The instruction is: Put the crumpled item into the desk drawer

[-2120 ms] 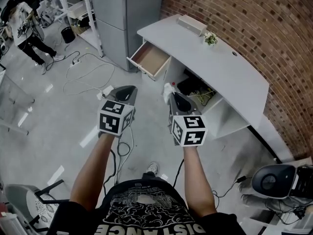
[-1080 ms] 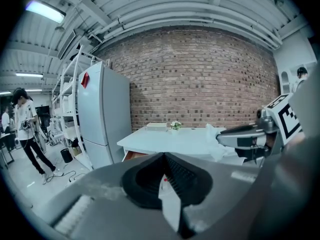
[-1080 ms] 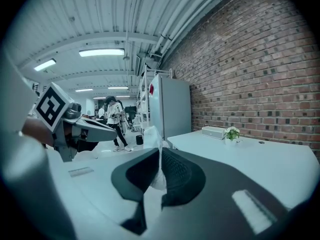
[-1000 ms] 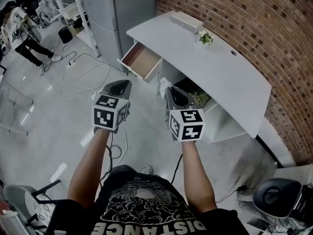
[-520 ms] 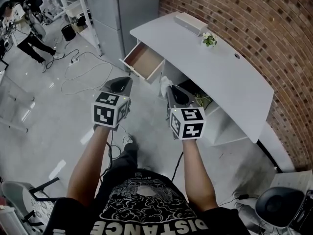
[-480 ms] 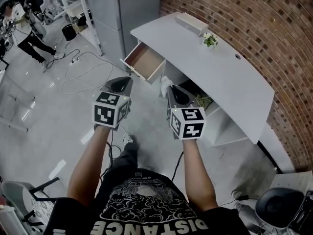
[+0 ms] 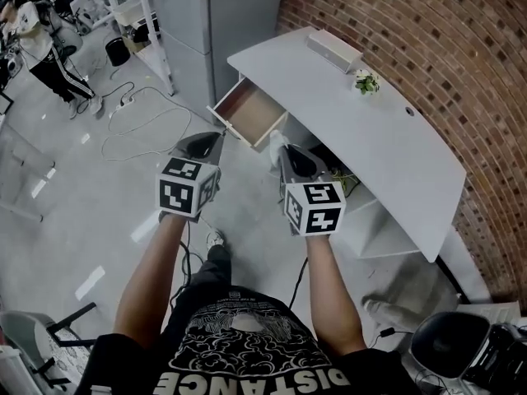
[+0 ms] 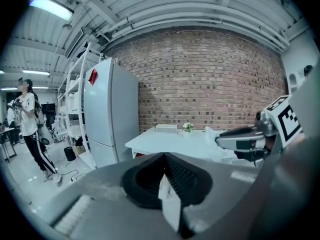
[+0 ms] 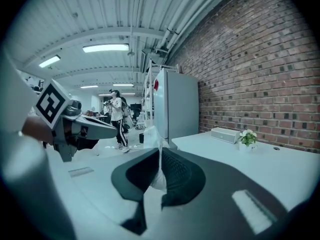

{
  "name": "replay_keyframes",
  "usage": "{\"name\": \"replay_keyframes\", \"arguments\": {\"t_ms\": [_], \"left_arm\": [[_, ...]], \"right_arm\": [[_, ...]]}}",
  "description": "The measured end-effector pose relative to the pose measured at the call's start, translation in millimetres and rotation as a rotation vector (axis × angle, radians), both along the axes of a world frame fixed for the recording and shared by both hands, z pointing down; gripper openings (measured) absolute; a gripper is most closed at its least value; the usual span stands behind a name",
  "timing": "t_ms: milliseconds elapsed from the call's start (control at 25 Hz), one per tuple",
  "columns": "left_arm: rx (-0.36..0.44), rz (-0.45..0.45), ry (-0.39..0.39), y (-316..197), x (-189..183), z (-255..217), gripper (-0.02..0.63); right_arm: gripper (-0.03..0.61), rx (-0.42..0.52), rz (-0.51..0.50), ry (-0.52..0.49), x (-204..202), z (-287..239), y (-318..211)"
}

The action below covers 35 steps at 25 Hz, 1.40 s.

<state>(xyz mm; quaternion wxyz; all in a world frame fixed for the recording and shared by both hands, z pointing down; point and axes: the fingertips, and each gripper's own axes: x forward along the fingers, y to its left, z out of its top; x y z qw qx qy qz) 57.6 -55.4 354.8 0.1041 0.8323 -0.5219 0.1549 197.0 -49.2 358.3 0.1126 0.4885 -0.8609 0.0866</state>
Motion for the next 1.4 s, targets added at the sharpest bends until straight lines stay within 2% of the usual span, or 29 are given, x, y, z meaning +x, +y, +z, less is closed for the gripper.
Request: {"name": "replay_keyframes", "arguments": {"t_ms": [440, 880, 1400], "left_arm": [[-0.038, -0.015, 0.034, -76.6, -53.1, 9.0, 0.0], [-0.065, 0.026, 0.05, -152.9, -84.9, 18.4, 0.0], [-0.105, 0.035, 0.072, -215.4, -122.4, 34.6, 0.0]], "right_arm": [[0.018, -0.04, 0.004, 0.027, -46.4, 5.1, -78.9], [0.018, -0.057, 0.03, 0.04, -84.7, 4.3, -157.1], [0.017, -0.096, 0.04, 0.072, -120.4, 17.9, -218.1]]}}
